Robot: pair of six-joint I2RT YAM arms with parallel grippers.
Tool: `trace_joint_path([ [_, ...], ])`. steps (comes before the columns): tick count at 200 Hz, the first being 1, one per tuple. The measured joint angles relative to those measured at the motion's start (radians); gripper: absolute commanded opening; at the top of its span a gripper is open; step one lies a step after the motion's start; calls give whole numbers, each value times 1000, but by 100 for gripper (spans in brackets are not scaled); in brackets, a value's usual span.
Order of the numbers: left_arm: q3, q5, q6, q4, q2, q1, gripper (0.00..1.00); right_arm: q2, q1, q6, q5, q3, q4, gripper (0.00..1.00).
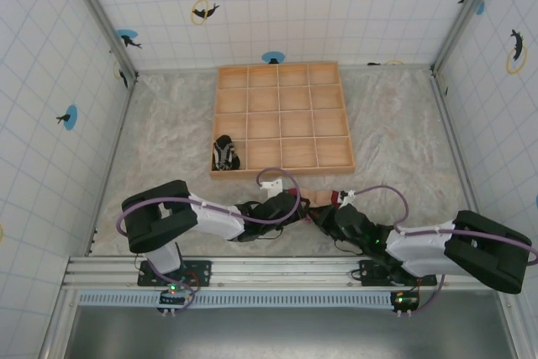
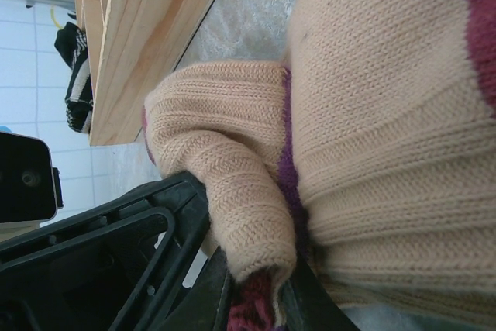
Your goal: Roll the socks
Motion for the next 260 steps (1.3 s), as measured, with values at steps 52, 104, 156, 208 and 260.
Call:
trace_joint_path([
  [52, 17, 7, 16, 26, 23, 9, 16, -15, -13, -35, -10, 0, -16, 0],
  [104, 37, 18, 50, -49, 0, 23, 0, 22, -26, -185, -39, 0, 25, 0],
  [156, 35, -1, 24, -281, -135, 21, 0, 74, -11, -334, -109, 34, 77, 26],
  [208, 5, -166, -85, -630, -305, 48, 0, 75, 16, -553, -152, 135, -77, 62],
  [260, 32, -204, -166, -786, -319, 8, 0, -22, 43, -776, -131, 164, -195, 67],
])
